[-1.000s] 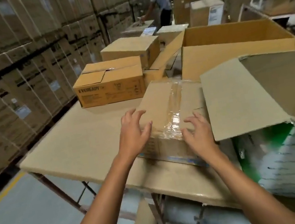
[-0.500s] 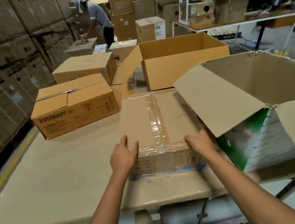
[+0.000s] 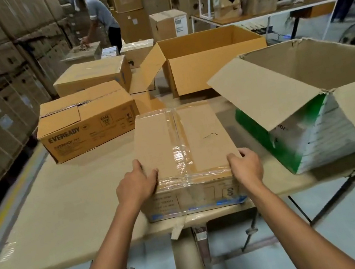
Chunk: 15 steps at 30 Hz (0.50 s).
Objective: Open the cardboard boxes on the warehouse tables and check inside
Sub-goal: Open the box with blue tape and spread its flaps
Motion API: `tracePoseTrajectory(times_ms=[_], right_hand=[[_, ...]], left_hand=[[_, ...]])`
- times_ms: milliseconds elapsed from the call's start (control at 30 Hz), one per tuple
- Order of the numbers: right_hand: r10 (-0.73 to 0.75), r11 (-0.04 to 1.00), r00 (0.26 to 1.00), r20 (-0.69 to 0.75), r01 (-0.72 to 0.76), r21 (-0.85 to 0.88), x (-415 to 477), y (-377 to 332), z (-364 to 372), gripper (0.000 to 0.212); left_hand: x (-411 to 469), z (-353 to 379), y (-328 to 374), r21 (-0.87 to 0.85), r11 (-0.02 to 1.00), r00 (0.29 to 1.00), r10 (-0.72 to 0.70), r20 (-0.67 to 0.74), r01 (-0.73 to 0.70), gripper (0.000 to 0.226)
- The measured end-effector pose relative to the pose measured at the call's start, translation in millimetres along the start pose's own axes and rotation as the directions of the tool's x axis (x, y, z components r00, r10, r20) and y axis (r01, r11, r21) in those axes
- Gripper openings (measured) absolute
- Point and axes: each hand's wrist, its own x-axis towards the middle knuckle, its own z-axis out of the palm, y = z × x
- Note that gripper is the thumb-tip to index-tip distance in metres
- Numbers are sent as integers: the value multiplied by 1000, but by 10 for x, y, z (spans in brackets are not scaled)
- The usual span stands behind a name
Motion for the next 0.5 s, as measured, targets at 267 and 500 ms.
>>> tracePoseTrajectory(times_ms=[267, 500], right_hand=[[-174, 976, 983, -53, 165, -142, -229, -477, -35, 21], [-473, 881, 878, 72, 468, 77, -473, -1141, -97, 28]], left_hand=[[-110, 72, -196, -132, 989, 997, -69, 20, 72, 54], [-148, 2, -607, -511, 834, 977, -151, 152, 208, 50]])
